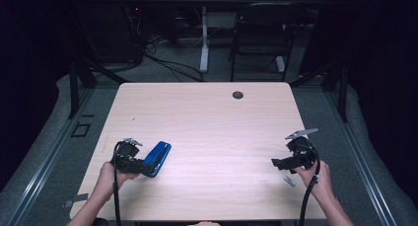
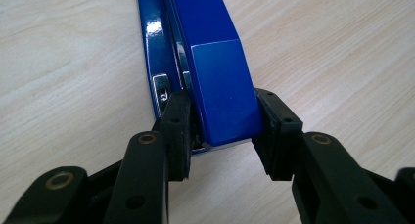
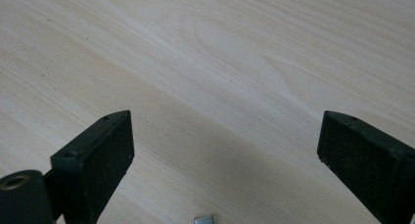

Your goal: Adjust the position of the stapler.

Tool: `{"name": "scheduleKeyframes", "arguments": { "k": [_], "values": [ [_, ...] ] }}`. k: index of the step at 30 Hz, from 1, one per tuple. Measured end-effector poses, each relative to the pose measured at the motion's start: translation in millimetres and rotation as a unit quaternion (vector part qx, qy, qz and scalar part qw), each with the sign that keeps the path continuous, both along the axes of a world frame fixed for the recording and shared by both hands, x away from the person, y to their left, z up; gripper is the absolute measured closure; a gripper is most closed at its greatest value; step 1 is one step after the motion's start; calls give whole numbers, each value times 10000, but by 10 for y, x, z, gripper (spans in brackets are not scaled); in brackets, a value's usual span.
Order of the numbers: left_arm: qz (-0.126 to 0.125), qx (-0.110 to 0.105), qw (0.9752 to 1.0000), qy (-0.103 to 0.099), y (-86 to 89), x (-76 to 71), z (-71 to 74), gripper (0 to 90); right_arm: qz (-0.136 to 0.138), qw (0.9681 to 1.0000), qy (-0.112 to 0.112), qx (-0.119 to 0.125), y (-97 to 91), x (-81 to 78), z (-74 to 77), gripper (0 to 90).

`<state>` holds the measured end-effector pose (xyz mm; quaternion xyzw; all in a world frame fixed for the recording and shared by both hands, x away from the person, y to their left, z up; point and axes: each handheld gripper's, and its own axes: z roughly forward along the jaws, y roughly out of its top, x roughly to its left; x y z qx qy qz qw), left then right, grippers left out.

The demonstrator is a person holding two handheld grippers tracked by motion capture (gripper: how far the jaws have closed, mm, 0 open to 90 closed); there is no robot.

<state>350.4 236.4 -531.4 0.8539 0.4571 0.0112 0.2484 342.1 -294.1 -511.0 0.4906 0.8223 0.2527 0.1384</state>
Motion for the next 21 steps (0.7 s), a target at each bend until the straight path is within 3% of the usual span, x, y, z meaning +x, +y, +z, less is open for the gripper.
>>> {"name": "scheduleKeyframes", "arguments": {
  "k": [4, 7, 8, 10, 14, 16, 21],
  "values": [
    [-55, -55, 10000, -27, 17, 4, 34, 602, 6, 10000, -5, -8, 4, -4, -2, 63],
    [-84, -123, 9998, -133, 37, -29, 91, 468, 18, 10000, 1, -21, -4, -4, 0, 63],
    [-35, -256, 9994, -227, 66, -58, 143, 427, -5, 10000, -15, 2, -5, -6, -3, 62],
    [-21, -322, 9991, -284, 89, -68, 168, 401, 19, 10000, 4, -10, -6, -4, -2, 63],
    [235, -537, 9971, -492, 200, -76, 235, 409, 25, 10000, 4, 19, 0, -7, 1, 63],
    [387, -575, 9959, -582, 263, -63, 240, 456, 23, 10000, -8, 16, 3, -8, 1, 62],
    [667, -339, 9959, -517, 366, -5, 170, 595, 15, 10000, -5, 2, 6, -5, -3, 63]
  ]
}}
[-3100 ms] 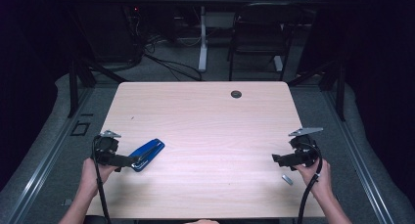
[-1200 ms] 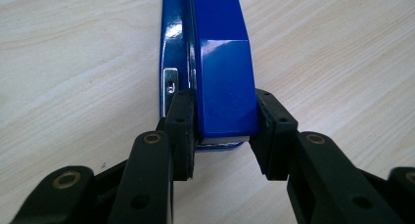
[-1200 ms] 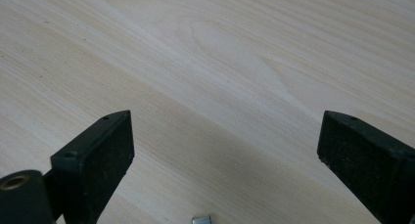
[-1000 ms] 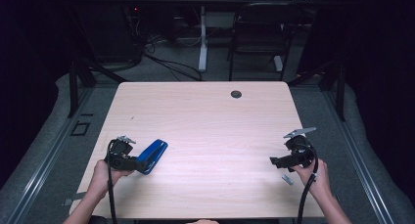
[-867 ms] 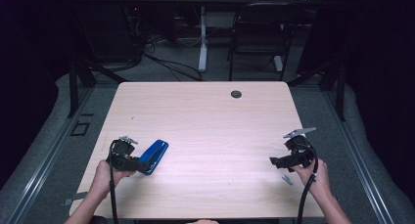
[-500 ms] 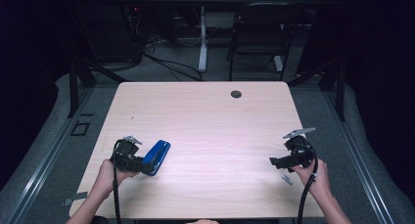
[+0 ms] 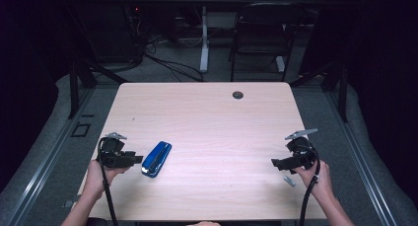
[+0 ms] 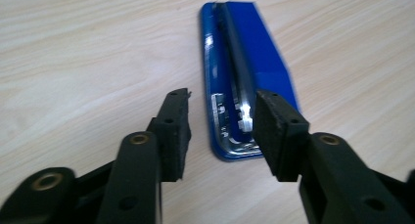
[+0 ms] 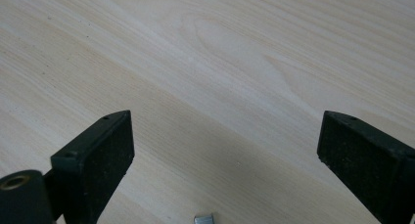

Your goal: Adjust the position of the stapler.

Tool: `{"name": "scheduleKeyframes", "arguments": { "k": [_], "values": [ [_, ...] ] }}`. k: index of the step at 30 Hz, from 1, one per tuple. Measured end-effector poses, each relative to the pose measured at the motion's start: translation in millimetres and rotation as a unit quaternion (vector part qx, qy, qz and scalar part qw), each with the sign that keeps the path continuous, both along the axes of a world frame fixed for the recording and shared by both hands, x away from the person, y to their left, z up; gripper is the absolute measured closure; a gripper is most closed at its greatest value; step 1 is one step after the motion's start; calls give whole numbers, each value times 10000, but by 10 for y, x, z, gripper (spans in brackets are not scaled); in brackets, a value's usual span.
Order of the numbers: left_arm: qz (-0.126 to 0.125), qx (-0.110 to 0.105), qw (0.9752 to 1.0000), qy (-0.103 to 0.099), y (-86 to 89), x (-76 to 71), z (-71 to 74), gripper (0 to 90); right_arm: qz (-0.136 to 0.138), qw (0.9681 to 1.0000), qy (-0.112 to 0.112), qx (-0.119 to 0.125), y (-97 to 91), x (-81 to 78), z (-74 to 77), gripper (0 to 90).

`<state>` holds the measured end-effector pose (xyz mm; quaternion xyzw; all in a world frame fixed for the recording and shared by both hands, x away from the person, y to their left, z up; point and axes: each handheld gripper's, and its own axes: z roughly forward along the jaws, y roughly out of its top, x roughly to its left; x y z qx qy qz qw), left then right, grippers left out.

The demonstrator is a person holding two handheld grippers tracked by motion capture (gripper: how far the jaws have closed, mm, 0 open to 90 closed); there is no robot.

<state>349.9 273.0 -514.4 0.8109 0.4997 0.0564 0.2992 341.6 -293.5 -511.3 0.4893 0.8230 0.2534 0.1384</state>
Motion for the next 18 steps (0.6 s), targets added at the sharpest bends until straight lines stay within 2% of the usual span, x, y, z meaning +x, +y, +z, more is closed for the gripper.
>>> {"name": "scheduleKeyframes", "arguments": {
  "k": [3, 4, 5, 6, 10, 18],
  "values": [
    [-6, 150, 9998, 127, 8, 32, -65, 648, 6, 10000, 0, 4, 2, 0, 1, 63],
    [-110, 258, 9994, 221, -20, 48, -111, 696, 4, 10000, 2, -27, 2, -1, 4, 63],
    [-110, 258, 9994, 221, -20, 48, -111, 719, 4, 10000, 2, -27, 2, -1, 4, 63],
    [-232, 329, 9988, 274, -67, 57, -143, 736, 15, 10000, -10, -25, 1, -8, 15, 63],
    [-409, 417, 9977, 356, -131, 70, -174, 793, -4, 10000, -54, 55, 1, -19, 38, 63],
    [-416, 324, 9975, 480, -135, 94, -226, 839, -17, 10000, -63, 46, -1, -24, 57, 63]
  ]
}}
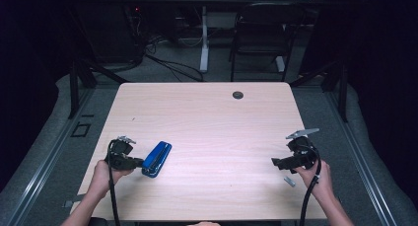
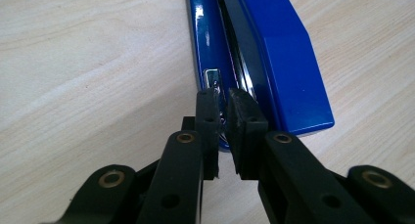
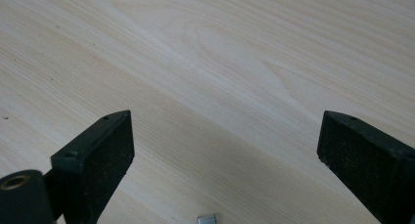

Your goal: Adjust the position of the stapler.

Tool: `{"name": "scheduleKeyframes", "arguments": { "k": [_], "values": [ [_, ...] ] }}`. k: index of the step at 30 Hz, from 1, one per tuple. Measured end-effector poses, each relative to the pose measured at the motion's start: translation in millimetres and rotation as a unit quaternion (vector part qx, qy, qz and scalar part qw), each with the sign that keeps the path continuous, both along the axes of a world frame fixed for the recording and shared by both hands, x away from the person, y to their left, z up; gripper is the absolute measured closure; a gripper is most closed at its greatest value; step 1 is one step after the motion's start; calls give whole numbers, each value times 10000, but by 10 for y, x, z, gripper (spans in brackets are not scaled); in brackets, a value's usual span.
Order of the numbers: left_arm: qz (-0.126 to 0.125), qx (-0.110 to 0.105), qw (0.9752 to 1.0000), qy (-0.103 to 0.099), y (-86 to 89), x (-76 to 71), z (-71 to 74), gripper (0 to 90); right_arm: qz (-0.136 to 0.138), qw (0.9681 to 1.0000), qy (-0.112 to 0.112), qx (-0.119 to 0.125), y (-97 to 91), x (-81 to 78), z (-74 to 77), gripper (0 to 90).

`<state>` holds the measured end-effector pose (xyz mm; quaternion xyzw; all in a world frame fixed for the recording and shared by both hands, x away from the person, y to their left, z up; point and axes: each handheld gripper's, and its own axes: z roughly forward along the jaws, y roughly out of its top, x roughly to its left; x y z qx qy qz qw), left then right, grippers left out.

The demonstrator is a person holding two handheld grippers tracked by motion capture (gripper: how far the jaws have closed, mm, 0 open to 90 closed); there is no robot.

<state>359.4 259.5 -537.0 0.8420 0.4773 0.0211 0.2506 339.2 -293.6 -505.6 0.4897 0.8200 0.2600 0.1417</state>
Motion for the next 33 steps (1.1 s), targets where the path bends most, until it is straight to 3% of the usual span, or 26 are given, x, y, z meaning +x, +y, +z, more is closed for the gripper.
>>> {"name": "scheduleKeyframes", "arguments": {
  "k": [5, 7, 13, 19, 25, 33],
  "values": [
    [-112, -17, 9999, 120, -66, 4, -34, 861, 11, 10000, -10, -5, 17, -8, 8, 64],
    [-250, -157, 9992, 251, -106, 13, -48, 856, 37, 10000, 21, 7, 24, 0, 3, 63],
    [-438, -12, 9989, 171, -291, 7, -47, 862, 60, 10000, 56, 7, 29, 14, -6, 64],
    [-600, -174, 9978, 230, -414, -12, -60, 864, 65, 9999, 85, 16, 26, 16, -11, 63],
    [-676, -205, 9973, 215, -482, -14, -65, 867, 65, 9999, 113, 35, 26, 18, -17, 63],
    [-995, -166, 9948, 102, -704, -7, -71, 871, 65, 9999, 131, 65, 27, 22, -33, 63]
  ]
}}
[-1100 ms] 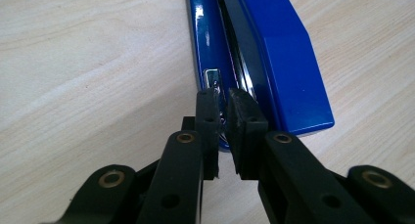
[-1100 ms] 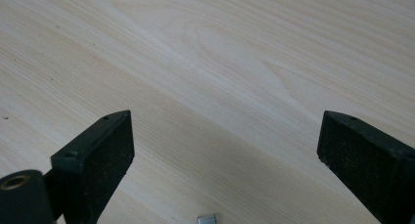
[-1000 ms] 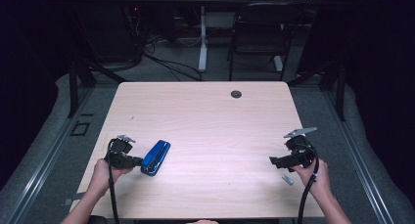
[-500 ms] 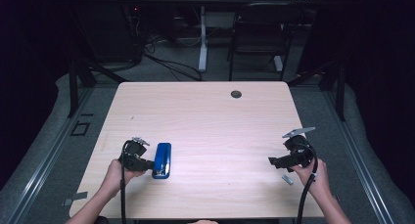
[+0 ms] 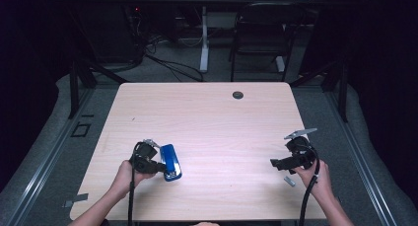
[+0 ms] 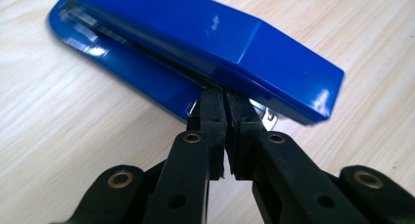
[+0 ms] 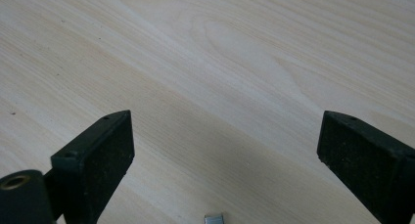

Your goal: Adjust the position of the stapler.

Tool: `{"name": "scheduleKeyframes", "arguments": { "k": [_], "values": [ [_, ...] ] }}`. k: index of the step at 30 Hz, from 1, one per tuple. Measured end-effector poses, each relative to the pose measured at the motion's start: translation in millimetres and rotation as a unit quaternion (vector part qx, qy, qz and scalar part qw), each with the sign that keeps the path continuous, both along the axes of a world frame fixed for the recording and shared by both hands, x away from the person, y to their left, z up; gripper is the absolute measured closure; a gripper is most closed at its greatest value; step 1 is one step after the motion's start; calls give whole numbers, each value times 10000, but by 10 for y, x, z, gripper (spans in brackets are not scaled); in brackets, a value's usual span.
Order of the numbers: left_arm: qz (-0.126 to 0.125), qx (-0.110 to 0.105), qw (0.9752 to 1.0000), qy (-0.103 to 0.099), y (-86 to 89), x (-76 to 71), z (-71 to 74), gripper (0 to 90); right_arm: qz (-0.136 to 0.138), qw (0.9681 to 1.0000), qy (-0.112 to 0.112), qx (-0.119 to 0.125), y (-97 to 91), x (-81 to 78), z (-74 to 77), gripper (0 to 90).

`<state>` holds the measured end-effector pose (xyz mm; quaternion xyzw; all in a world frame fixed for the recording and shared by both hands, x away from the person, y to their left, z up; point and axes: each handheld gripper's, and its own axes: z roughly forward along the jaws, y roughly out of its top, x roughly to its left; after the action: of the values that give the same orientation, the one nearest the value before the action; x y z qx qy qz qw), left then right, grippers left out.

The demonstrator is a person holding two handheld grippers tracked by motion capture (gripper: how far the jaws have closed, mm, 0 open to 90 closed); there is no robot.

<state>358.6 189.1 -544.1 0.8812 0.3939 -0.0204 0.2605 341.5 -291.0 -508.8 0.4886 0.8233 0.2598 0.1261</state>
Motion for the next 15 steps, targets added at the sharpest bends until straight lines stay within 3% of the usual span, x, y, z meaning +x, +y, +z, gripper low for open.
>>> {"name": "scheduleKeyframes", "arguments": {
  "k": [3, 15],
  "values": [
    [-106, -28, 9999, 9, -69, 26, -1, 869, 5, 10000, 20, -25, -6, 2, -7, 64],
    [-355, -97, 9990, -268, -388, 121, -21, 868, 42, 10000, 28, -11, -8, -4, -3, 63]
  ]
}}
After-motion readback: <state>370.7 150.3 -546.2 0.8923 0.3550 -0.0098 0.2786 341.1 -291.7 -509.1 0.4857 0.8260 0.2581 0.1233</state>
